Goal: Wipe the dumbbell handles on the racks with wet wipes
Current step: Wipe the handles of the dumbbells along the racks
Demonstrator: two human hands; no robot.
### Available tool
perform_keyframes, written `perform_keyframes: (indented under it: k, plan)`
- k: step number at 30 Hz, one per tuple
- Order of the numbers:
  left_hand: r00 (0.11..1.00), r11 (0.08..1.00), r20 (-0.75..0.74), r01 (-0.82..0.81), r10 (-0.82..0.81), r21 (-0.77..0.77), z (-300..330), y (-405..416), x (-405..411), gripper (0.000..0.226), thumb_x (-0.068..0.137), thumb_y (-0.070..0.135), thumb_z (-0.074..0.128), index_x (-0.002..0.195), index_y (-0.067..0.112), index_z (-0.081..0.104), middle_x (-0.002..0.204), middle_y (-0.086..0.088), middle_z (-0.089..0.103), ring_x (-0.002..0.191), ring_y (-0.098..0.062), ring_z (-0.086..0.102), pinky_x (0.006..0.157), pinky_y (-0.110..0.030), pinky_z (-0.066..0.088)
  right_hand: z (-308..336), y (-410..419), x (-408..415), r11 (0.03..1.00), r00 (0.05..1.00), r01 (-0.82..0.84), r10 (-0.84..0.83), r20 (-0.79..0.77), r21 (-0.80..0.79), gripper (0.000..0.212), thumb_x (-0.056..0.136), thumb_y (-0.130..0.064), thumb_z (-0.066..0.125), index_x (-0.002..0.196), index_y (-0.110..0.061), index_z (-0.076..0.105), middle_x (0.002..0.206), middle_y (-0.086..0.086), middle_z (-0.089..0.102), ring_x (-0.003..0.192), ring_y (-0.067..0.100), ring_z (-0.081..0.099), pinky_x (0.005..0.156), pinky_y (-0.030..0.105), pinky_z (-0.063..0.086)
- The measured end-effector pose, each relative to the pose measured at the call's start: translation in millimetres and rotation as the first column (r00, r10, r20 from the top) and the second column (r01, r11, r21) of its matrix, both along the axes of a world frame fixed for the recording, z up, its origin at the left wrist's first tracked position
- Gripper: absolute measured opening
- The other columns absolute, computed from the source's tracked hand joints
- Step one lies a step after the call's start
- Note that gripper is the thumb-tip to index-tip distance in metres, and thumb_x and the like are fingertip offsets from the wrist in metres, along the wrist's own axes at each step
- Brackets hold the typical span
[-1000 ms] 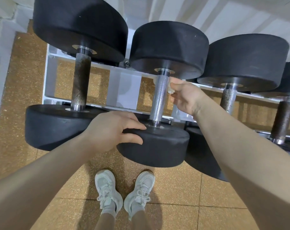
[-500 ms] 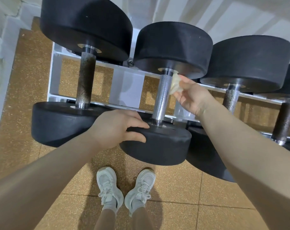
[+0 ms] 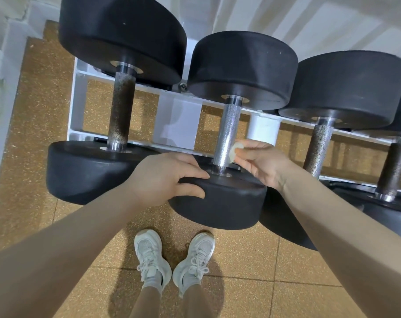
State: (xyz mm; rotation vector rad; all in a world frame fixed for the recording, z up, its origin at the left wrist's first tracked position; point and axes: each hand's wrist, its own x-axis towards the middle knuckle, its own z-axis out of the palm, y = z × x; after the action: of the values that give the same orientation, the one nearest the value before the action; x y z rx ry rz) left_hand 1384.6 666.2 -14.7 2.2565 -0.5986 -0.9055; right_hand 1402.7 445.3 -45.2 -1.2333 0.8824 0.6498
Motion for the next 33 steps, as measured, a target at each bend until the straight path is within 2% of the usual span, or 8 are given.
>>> perform_keyframes:
  k: [4, 8, 10, 14, 18, 26, 30, 33]
  plan:
    - [1.0, 1.0, -0.001, -0.002, 0.002, 0.009, -1, 0, 0, 0.04, 0.078, 0.048, 0.062, 0.117, 0.041, 0.06, 0.103, 0.032, 0.045, 0.098, 0.014, 0.035, 0.081, -0.002, 0.027, -4, 12, 24, 0.973, 0.971, 0.221, -0.214, 0.105, -0.069, 0.023, 0.088, 0.009, 0.051, 0.091, -0.013, 0.058, 0.08, 0.005, 0.063, 0.053, 0.011, 0.053, 0.047, 0.013, 0.048]
    - [1.0, 1.0, 0.017, 0.014, -0.014, 0.022, -1, -1, 1, 0.039, 0.079, 0.049, 0.06, 0.117, 0.041, 0.059, 0.104, 0.032, 0.044, 0.1, 0.012, 0.037, 0.079, -0.002, 0.026, -6, 22, 38, 0.903, 0.882, 0.429, -0.423, 0.205, 0.018, 0.018, 0.091, 0.004, 0.051, 0.097, -0.01, 0.061, 0.085, 0.006, 0.061, 0.065, 0.011, 0.059, 0.074, 0.017, 0.053]
    - [1.0, 1.0, 0.021, 0.016, -0.016, 0.021, -1, -1, 0, 0.039, 0.08, 0.049, 0.06, 0.118, 0.041, 0.059, 0.106, 0.031, 0.046, 0.099, 0.013, 0.036, 0.08, -0.003, 0.027, -7, 26, 28, 0.928, 0.919, 0.37, -0.357, 0.165, -0.053, 0.018, 0.09, 0.004, 0.052, 0.091, -0.01, 0.063, 0.085, 0.007, 0.062, 0.074, 0.016, 0.058, 0.083, 0.022, 0.051]
    - [1.0, 1.0, -0.002, 0.0, 0.0, 0.004, 1, 0, 0, 0.039, 0.079, 0.047, 0.062, 0.117, 0.04, 0.06, 0.106, 0.03, 0.047, 0.102, 0.009, 0.043, 0.088, -0.016, 0.036, -2, 21, -1, 0.975, 0.982, 0.183, -0.187, -0.015, -0.127, 0.019, 0.086, 0.009, 0.053, 0.08, -0.008, 0.059, 0.073, 0.006, 0.056, 0.063, 0.014, 0.052, 0.06, 0.019, 0.051]
    - [1.0, 1.0, -0.013, -0.007, 0.007, 0.005, 1, -1, 0, 0.039, 0.078, 0.047, 0.063, 0.116, 0.04, 0.061, 0.108, 0.028, 0.051, 0.1, 0.01, 0.042, 0.087, -0.011, 0.033, 2, 12, 2, 0.985, 0.995, -0.007, -0.011, -0.104, -0.171, 0.021, 0.087, 0.01, 0.052, 0.076, -0.007, 0.053, 0.085, 0.005, 0.056, 0.072, 0.011, 0.056, 0.086, 0.026, 0.049]
    - [1.0, 1.0, 0.027, 0.0, 0.001, -0.026, -8, 2, 0, 0.039, 0.078, 0.046, 0.063, 0.117, 0.039, 0.061, 0.103, 0.032, 0.046, 0.102, 0.016, 0.031, 0.081, -0.001, 0.026, -6, 13, 48, 0.953, 0.943, 0.302, -0.3, 0.144, 0.014, 0.021, 0.097, -0.006, 0.042, 0.09, -0.014, 0.061, 0.08, 0.002, 0.063, 0.065, 0.007, 0.057, 0.061, 0.013, 0.051]
    - [0.999, 0.999, 0.039, -0.006, 0.008, -0.044, -8, 3, -2, 0.045, 0.074, 0.056, 0.06, 0.115, 0.037, 0.063, 0.107, 0.027, 0.054, 0.108, 0.008, 0.037, 0.08, -0.003, 0.028, -7, 5, 21, 0.982, 0.993, -0.061, 0.078, 0.09, -0.18, 0.017, 0.086, 0.004, 0.056, 0.084, -0.013, 0.061, 0.067, 0.004, 0.058, 0.059, 0.013, 0.049, 0.065, 0.013, 0.052]
    - [1.0, 0.999, 0.026, -0.009, 0.01, -0.038, -6, 3, -2, 0.042, 0.076, 0.052, 0.063, 0.115, 0.037, 0.063, 0.109, 0.025, 0.055, 0.104, 0.009, 0.04, 0.079, -0.004, 0.029, 2, 3, -5, 0.963, 0.975, -0.22, 0.212, -0.065, -0.155, 0.02, 0.079, 0.01, 0.063, 0.077, -0.008, 0.055, 0.07, 0.005, 0.062, 0.063, 0.011, 0.059, 0.052, 0.013, 0.054]
